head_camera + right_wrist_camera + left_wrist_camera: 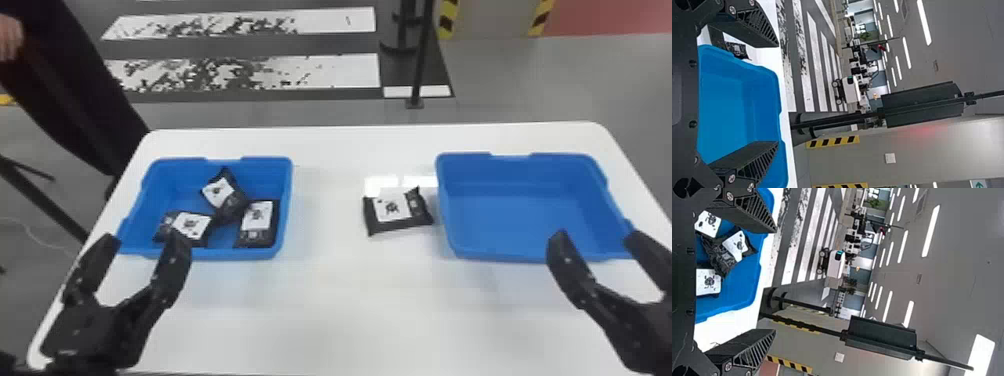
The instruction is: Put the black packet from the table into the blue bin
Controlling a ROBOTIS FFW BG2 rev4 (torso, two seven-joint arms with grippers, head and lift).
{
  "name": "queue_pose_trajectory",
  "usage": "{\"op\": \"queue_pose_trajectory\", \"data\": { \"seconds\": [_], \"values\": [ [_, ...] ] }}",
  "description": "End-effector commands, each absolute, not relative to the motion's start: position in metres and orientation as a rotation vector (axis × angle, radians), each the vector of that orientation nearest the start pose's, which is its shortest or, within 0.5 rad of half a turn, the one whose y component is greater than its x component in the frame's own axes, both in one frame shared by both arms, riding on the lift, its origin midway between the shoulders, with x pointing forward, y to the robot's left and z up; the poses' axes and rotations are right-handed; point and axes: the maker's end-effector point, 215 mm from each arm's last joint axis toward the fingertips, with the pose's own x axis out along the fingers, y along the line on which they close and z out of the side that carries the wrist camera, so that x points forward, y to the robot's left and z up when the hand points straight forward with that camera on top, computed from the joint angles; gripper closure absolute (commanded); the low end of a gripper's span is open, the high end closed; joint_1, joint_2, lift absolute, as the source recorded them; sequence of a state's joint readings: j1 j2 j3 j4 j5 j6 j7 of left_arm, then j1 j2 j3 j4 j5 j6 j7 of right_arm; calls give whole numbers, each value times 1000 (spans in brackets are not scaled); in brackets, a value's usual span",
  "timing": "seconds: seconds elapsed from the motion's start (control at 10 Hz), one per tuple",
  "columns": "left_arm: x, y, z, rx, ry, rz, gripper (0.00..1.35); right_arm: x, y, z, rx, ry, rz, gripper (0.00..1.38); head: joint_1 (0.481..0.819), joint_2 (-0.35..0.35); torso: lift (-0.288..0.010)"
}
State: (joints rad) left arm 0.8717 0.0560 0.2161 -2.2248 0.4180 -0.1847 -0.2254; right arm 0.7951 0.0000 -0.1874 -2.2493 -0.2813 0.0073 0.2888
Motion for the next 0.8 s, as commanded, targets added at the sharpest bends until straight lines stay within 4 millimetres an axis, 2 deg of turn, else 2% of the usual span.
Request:
{"op": "queue_pose_trajectory", "data": {
  "seconds": [0.0,0.3,0.5,0.7],
  "values": [
    [340,294,-305,-184,-27,-69,125,357,-259,-331,169,79,135,133,695,72,-110],
    [360,262,-327,-143,15,-183,125,357,-259,-331,169,79,134,133,695,38,-110],
    [383,239,-359,-98,78,-292,127,358,-259,-331,167,80,133,133,695,-7,-110],
    [405,208,-373,-80,115,-380,127,358,-260,-333,168,82,133,133,695,-38,-110]
  ]
}}
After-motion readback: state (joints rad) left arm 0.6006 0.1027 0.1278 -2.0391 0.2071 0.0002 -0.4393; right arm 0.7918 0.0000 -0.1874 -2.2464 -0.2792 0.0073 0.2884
